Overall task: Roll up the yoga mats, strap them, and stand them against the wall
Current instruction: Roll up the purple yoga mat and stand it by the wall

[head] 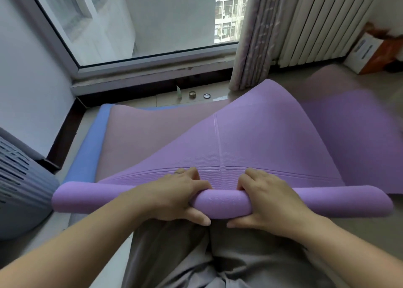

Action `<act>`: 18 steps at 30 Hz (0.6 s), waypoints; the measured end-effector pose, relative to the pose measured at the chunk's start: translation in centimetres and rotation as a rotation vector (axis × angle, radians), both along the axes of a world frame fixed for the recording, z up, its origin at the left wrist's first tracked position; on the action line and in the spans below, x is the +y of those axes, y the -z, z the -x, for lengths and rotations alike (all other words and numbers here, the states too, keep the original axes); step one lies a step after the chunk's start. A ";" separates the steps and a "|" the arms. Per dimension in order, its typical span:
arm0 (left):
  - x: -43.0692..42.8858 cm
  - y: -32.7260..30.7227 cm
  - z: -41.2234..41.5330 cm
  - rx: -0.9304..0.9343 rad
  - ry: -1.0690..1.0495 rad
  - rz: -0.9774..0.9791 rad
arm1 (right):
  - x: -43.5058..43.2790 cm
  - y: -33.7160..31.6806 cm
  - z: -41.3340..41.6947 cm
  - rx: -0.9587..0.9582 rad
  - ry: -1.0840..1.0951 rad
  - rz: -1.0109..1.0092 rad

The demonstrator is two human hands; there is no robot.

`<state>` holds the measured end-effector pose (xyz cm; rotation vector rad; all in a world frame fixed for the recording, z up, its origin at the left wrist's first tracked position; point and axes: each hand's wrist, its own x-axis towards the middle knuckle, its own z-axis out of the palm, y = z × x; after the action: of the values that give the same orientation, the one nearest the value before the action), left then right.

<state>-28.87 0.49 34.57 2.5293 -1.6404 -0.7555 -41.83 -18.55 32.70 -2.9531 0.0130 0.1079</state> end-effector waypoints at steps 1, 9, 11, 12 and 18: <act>0.3 0.3 0.4 -0.162 0.029 0.140 | -0.3 -0.1 -0.4 0.052 -0.011 -0.022; 0.7 3.3 1.5 -0.486 0.036 0.398 | -1.0 -1.5 -2.4 0.196 -0.020 -0.149; 0.3 2.6 0.9 -0.418 0.045 0.333 | -0.7 -0.4 -1.4 -0.064 -0.039 -0.072; 0.1 2.2 0.6 -0.372 0.033 0.288 | -0.3 0.2 -0.7 -0.190 -0.038 -0.028; -1.4 0.9 -1.8 0.016 -0.048 0.049 | 0.1 1.1 -1.1 -0.245 0.034 0.030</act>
<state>-27.05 -0.90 33.70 2.5124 -1.5667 -0.7205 -40.75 -18.43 31.55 -2.9721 0.0315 -0.2609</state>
